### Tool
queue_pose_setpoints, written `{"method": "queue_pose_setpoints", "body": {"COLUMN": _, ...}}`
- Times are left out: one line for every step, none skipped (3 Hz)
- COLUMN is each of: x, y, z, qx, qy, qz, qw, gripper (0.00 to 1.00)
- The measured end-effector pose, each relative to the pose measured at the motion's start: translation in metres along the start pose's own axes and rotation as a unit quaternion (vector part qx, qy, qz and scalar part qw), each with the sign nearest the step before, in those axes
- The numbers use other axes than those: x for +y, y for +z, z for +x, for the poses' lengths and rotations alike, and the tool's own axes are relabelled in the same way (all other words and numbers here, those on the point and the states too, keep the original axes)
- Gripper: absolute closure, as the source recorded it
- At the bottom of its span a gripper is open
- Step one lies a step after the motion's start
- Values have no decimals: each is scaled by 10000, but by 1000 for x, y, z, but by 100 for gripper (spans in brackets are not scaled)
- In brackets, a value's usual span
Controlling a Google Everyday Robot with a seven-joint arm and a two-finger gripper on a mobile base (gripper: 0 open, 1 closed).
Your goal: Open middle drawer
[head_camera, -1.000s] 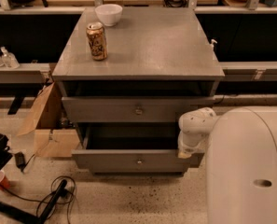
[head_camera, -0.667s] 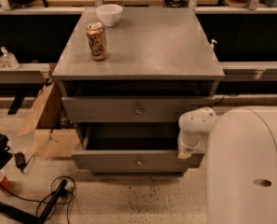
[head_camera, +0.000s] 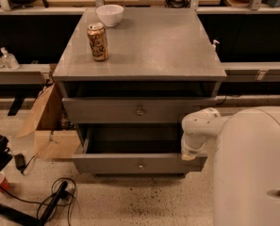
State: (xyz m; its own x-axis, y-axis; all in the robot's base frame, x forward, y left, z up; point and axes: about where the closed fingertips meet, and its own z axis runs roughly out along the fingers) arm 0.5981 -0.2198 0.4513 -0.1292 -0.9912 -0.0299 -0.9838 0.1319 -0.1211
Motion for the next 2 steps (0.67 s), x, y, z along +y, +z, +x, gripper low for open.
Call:
{"method": "queue_pose_setpoints", "body": {"x": 0, "y": 0, "z": 0, "qx": 0, "qy": 0, "qz": 0, "qw": 10000, "gripper": 100}}
{"method": "queue_pose_setpoints", "body": {"x": 0, "y": -1, "z": 0, "qx": 0, "qy": 0, "qz": 0, "qw": 10000, "gripper": 84}}
